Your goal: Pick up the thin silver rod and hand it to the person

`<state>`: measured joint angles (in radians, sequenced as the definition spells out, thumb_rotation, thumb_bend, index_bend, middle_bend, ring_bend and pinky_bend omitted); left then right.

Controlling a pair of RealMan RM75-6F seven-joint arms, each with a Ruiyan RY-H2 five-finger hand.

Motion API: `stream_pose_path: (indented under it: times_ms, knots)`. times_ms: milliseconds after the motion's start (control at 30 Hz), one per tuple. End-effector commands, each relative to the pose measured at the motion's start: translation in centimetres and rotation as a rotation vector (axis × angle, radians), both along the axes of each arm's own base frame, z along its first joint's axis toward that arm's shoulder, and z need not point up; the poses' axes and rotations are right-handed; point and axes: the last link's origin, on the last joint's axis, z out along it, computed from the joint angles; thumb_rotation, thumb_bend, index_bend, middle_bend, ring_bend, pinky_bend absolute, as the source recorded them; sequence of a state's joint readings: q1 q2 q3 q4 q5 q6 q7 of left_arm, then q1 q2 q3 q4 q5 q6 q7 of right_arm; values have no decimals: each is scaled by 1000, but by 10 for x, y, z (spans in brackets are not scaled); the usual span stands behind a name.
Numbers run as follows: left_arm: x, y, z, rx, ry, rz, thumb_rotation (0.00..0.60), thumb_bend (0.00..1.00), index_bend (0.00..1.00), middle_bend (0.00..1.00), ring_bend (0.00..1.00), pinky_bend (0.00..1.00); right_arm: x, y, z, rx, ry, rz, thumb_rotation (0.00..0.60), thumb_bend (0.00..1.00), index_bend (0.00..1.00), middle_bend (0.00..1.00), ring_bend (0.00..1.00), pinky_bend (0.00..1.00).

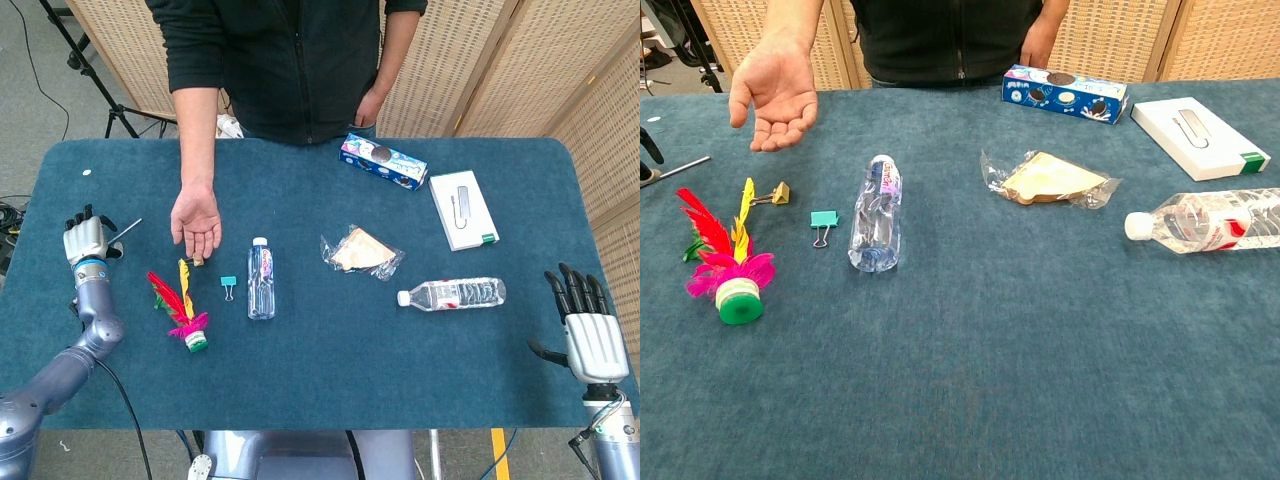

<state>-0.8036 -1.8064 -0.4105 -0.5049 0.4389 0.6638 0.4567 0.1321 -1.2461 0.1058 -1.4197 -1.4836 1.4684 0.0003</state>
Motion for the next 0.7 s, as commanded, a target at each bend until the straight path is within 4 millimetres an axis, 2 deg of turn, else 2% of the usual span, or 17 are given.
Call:
stream_pose_path:
  times_ms: [33,500,700]
  knots:
    - [1,0,-12,-15,-6,13,600,408,419,0,0,0,0,0,0,1,0,-1,600,0,0,0,0,0]
    - [-8,-1,-14,1,-19,50,600,424,435,0,0,0,0,0,1,3,-6,-2,600,0,0,0,0,0]
    - [-7,-3,-20,-13,-25,43,600,450,533,0,0,0,0,0,0,11,-12,-5,600,0,0,0,0,0]
